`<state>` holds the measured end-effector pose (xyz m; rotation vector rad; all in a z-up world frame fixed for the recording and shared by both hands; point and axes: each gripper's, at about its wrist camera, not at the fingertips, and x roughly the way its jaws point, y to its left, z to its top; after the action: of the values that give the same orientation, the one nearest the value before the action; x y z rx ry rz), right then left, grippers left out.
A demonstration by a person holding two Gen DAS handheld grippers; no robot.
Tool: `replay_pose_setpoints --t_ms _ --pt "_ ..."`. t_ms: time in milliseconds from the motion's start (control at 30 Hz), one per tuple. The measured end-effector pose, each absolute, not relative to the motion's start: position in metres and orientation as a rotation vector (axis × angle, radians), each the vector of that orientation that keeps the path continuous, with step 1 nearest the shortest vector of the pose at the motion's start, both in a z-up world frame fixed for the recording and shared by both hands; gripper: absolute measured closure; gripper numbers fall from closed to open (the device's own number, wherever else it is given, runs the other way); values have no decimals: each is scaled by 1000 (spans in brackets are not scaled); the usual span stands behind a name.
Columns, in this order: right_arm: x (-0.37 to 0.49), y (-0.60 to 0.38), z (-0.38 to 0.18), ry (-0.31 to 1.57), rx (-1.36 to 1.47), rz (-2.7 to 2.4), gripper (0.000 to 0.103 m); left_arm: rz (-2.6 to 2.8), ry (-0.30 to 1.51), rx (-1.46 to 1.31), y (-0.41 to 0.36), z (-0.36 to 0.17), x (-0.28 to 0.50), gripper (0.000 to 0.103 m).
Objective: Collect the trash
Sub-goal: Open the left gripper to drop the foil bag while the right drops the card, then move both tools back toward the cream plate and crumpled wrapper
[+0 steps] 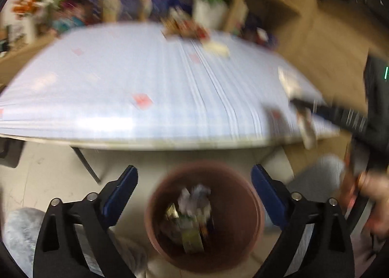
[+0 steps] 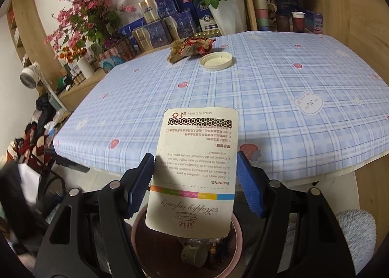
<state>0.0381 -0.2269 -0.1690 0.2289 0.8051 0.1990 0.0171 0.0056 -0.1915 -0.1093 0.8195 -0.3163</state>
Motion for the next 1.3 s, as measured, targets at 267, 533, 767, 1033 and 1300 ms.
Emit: replay_pose_setpoints --t_ms 267,533,767,1033,1300 --pt "25 -204 -200 884 160 229 34 -111 729 -180 36 -182 20 6" --pt "16 -170 -217 934 48 308 34 -47 756 -233 54 -189 24 6" --pt "18 -167 -223 963 48 327 33 -48 768 -229 53 -193 25 6" --pt "16 -162 -223 967 28 331 18 -45 774 -232 54 -194 27 6" --pt "19 -171 -223 963 36 256 7 -43 775 -232 53 -195 27 6"
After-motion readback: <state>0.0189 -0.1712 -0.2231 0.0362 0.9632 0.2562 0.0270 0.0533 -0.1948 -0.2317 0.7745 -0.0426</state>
